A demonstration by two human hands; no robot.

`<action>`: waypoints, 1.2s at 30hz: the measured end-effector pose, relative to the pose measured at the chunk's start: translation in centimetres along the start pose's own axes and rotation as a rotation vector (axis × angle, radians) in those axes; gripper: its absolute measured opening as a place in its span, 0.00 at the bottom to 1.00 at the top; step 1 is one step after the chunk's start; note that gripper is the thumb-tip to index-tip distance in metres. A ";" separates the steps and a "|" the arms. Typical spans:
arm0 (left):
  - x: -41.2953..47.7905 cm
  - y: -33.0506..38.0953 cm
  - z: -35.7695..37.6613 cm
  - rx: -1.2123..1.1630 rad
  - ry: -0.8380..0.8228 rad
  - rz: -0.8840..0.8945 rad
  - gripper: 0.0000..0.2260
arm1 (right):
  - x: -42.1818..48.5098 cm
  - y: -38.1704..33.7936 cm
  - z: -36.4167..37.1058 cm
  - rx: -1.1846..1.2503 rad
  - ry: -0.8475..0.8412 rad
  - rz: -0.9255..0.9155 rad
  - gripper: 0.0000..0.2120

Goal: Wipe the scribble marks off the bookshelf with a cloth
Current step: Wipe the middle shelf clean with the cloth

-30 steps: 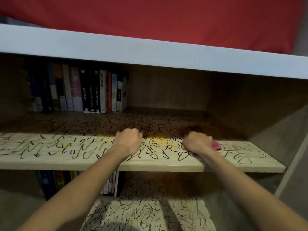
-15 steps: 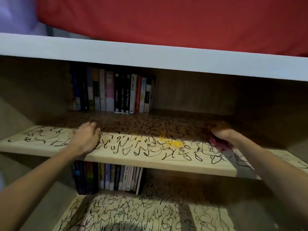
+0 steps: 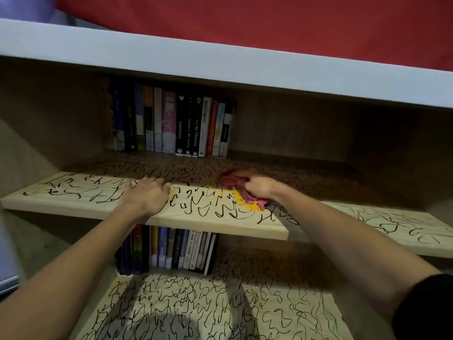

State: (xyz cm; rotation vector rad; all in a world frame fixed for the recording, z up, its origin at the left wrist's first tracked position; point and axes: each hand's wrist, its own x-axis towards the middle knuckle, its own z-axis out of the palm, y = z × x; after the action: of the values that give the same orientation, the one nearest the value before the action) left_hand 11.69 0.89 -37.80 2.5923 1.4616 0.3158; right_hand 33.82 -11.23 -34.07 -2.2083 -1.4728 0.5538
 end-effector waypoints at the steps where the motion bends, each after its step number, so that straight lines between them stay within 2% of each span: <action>1: -0.1 -0.1 -0.1 0.007 -0.003 0.007 0.23 | -0.8 -0.2 -0.7 0.068 -0.017 -0.013 0.14; 3: 0.0 -0.2 -0.1 0.018 -0.004 0.019 0.23 | -2.4 0.6 -2.7 0.126 0.077 -0.031 0.19; 5: 0.2 -0.2 0.0 0.014 -0.005 0.031 0.23 | -3.6 3.6 -5.1 0.103 0.221 0.037 0.18; 7: 0.4 -0.2 0.2 0.016 0.002 0.043 0.23 | -5.0 7.5 -6.6 0.039 0.252 0.261 0.11; 9: 0.5 -0.2 0.3 0.013 0.020 0.046 0.22 | -6.0 10.2 -6.7 -0.088 0.246 0.462 0.16; 10: 0.5 -0.1 0.4 0.006 0.030 0.047 0.22 | -6.2 10.9 -6.1 -0.169 0.287 0.490 0.16; 13: 0.6 0.0 0.5 -0.016 0.065 0.046 0.21 | -6.1 8.5 -2.4 -0.307 0.446 0.375 0.12; 15: 0.6 0.0 0.5 -0.012 0.069 0.040 0.22 | -5.2 5.1 0.4 -0.317 0.466 0.292 0.09; 19: 0.2 0.3 0.2 -0.085 0.128 0.049 0.19 | -2.5 -1.7 5.0 -0.256 0.399 0.148 0.17; 22: -1.2 0.0 -0.7 -0.150 0.311 0.123 0.18 | -1.4 -4.8 4.6 0.025 0.280 0.119 0.12; 24: -1.8 -1.9 -1.8 -0.151 0.404 0.135 0.18 | -0.6 -5.0 2.3 0.218 0.267 0.168 0.09; 28: -1.8 -8.5 -3.4 -0.205 0.441 -0.058 0.18 | 0.9 -0.6 -2.3 0.173 0.519 0.239 0.10; 32: -2.4 -9.6 -2.3 -0.250 0.375 -0.213 0.18 | 3.2 3.3 -1.9 0.153 0.432 0.343 0.12; 34: -2.0 -9.5 -2.0 -0.280 0.442 -0.212 0.18 | 5.8 2.9 -1.3 0.098 0.477 0.285 0.09; 36: -1.6 -9.8 -2.1 -0.289 0.468 -0.224 0.18 | 8.2 1.2 -0.2 0.013 0.401 0.191 0.10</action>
State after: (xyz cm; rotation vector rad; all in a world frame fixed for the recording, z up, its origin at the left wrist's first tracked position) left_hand 2.26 4.57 -38.24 2.1881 1.6707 1.0706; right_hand 37.82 -4.09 -35.31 -2.2950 -1.0581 0.1601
